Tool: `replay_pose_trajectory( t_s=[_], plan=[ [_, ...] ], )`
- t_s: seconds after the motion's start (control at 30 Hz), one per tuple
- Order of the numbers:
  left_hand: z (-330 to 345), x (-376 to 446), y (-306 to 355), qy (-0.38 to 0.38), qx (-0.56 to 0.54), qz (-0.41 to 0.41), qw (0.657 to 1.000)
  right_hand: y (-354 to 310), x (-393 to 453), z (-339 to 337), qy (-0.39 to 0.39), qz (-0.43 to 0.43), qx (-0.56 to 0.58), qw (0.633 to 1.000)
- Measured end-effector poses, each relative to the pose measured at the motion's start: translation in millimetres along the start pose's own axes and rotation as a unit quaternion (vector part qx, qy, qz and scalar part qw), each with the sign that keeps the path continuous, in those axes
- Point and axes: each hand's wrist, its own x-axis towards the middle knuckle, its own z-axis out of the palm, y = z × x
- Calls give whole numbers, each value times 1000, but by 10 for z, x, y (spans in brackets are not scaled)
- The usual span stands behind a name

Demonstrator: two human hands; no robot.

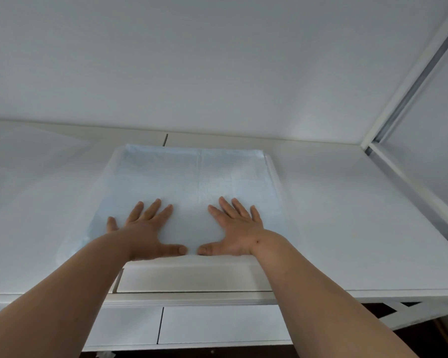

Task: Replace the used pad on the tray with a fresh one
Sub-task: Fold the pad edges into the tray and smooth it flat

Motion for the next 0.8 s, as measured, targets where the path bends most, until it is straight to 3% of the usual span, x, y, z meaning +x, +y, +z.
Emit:
replay_pose_trajectory(
  t_s=[0.27,0.8],
  plan=[
    [4,-72,-326,14,-19,-32,999,181,-115,29,24,22,15,999],
    [-1,-127,-338,-4,-17,-25,1000,356,-277,2,21,64,20,998]
  ],
)
